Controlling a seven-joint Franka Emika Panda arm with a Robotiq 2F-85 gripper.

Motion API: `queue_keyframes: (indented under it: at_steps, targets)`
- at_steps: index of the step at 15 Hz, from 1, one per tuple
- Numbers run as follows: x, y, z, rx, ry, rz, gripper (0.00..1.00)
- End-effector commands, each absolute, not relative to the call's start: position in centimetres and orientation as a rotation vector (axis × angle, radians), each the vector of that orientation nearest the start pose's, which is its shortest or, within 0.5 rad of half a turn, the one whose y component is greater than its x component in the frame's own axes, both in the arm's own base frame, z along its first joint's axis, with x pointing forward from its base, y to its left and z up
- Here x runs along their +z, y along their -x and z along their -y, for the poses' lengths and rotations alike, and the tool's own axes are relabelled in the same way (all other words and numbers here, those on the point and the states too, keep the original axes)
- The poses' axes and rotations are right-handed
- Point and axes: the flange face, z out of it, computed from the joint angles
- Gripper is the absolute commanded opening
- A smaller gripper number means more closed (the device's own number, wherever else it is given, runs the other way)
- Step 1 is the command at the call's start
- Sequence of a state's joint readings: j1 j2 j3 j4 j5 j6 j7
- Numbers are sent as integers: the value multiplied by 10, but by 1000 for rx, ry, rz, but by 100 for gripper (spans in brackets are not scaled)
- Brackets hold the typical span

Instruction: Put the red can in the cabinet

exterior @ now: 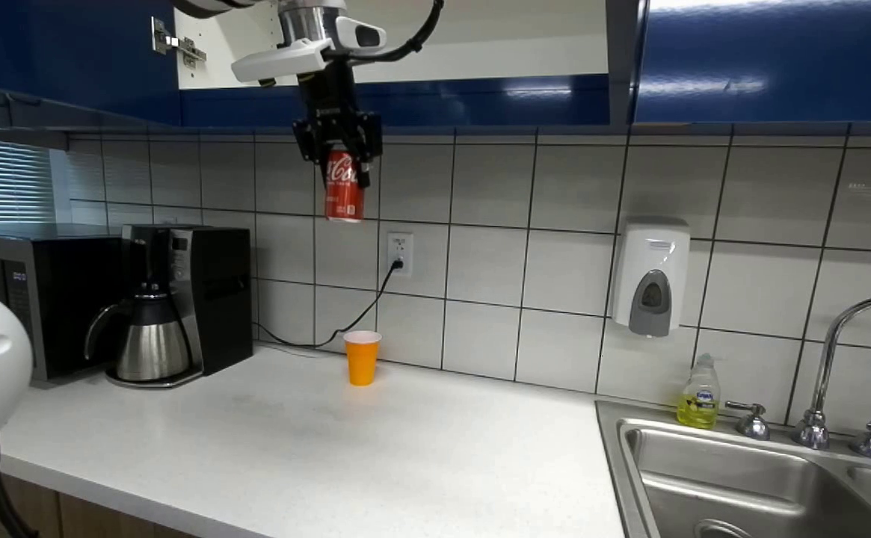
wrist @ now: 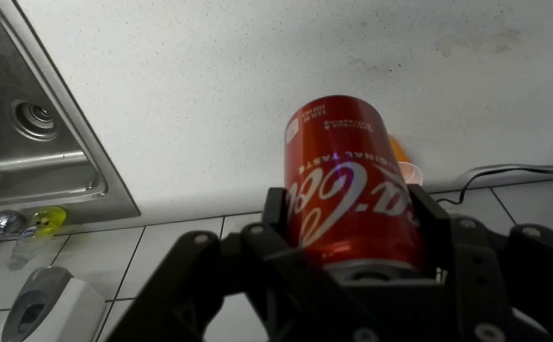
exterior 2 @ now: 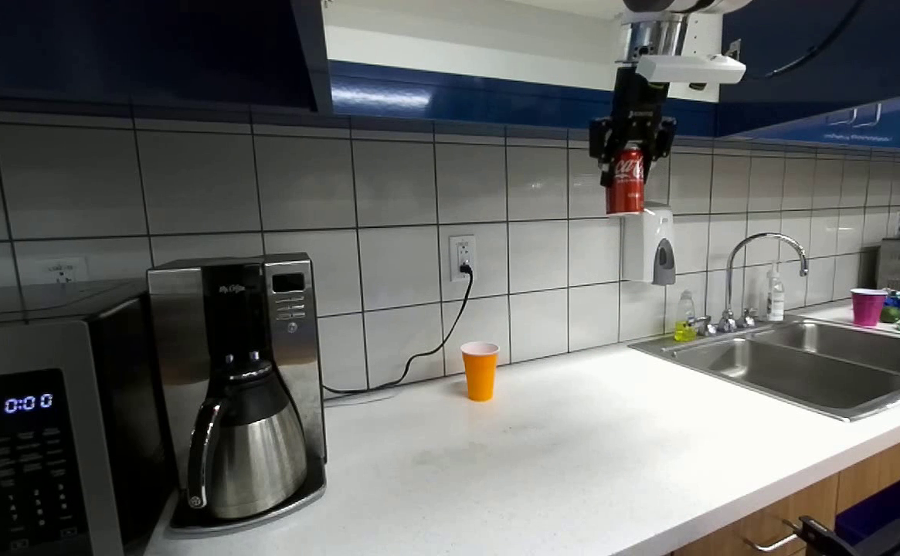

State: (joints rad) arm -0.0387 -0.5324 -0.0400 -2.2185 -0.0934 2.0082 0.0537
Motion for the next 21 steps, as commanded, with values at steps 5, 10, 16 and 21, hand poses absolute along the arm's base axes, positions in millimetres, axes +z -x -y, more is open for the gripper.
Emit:
queue_keyframes:
  at_steps: [5, 10, 16, 21]
  targets:
    - [708, -405, 32, -690, 3155, -231, 39]
    - [756, -406, 26, -774, 3132, -254, 39]
    - [794, -412, 24, -816, 3107, -306, 39]
    - [818, -422, 22, -830, 3098, -338, 39]
